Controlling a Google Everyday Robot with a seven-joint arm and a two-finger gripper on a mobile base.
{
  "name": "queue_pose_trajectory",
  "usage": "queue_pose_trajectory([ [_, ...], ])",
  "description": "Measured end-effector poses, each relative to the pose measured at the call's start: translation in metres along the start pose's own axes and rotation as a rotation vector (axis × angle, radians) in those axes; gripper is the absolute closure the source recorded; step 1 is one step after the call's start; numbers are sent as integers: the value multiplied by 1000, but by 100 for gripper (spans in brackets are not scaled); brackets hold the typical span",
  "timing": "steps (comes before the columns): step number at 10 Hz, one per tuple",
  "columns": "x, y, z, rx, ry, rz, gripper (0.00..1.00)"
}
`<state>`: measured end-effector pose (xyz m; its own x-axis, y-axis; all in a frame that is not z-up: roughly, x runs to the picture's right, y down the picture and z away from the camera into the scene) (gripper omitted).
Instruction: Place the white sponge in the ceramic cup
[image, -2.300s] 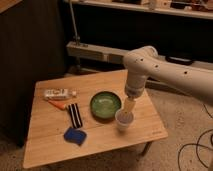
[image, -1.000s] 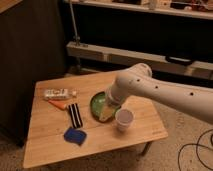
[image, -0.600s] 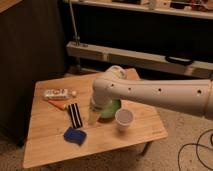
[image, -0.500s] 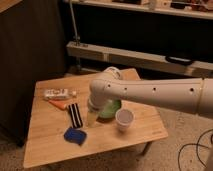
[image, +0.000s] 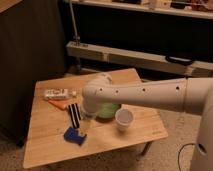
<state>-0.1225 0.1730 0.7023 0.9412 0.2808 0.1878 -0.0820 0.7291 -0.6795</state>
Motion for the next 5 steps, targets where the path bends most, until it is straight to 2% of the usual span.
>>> queue_pose_trajectory([
  [5,-10,13,38,-44,23,2,20],
])
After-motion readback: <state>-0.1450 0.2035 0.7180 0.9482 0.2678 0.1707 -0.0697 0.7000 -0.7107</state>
